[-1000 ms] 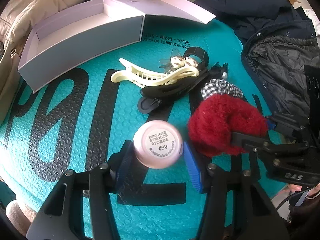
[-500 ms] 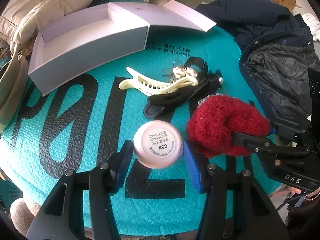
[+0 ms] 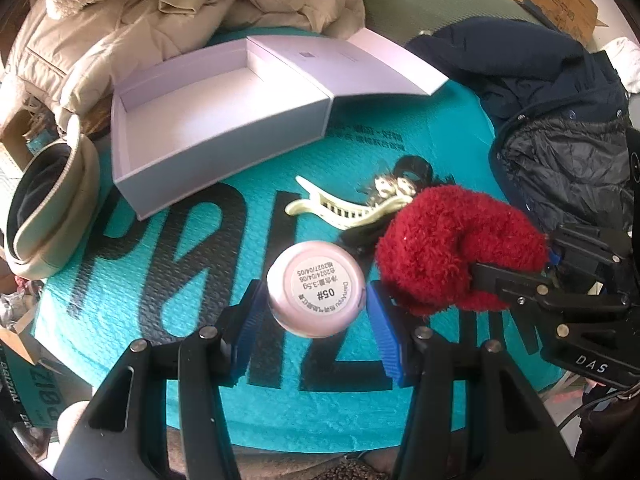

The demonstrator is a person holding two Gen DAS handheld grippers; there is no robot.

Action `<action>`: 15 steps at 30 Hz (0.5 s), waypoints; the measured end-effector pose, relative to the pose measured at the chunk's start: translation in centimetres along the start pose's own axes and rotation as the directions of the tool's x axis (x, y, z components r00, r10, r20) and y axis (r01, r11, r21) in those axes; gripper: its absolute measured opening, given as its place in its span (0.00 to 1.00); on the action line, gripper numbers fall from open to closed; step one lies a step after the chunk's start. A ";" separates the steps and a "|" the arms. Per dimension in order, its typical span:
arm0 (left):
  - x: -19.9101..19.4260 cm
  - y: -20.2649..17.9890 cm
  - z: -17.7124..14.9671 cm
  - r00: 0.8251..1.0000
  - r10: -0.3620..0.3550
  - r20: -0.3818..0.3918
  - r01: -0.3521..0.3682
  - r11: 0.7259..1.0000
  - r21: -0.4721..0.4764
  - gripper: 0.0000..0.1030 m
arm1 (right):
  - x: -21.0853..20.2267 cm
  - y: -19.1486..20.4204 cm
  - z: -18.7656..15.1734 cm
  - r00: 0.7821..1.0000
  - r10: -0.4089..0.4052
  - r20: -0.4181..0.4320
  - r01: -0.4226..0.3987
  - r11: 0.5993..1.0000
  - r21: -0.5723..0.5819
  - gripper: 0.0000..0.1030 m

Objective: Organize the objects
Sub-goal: 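Lift and carry the compact and red scrunchie over the open white box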

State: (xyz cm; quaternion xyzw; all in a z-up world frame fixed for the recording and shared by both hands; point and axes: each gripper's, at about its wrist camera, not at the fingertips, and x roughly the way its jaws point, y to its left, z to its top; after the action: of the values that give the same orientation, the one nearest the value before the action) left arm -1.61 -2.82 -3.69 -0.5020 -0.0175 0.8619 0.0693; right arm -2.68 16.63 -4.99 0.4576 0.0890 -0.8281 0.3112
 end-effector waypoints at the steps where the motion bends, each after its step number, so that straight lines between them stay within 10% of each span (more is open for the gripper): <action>1: -0.3 0.3 0.1 1.000 0.001 0.002 -0.001 1.000 -0.006 0.49 | 0.0 0.2 0.2 1.000 0.005 0.002 -0.005 1.000 -0.005 0.28; 15: -3.2 4.6 2.0 0.995 0.090 0.039 -0.088 0.994 -0.061 0.49 | 2.2 3.2 5.2 0.997 0.070 0.015 -0.068 0.991 -0.112 0.28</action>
State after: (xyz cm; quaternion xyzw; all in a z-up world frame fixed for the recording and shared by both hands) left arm -2.25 -7.73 -0.39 -0.4859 -0.0219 0.8736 0.0156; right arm -5.28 10.95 -3.41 0.4342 0.1164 -0.8150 0.3655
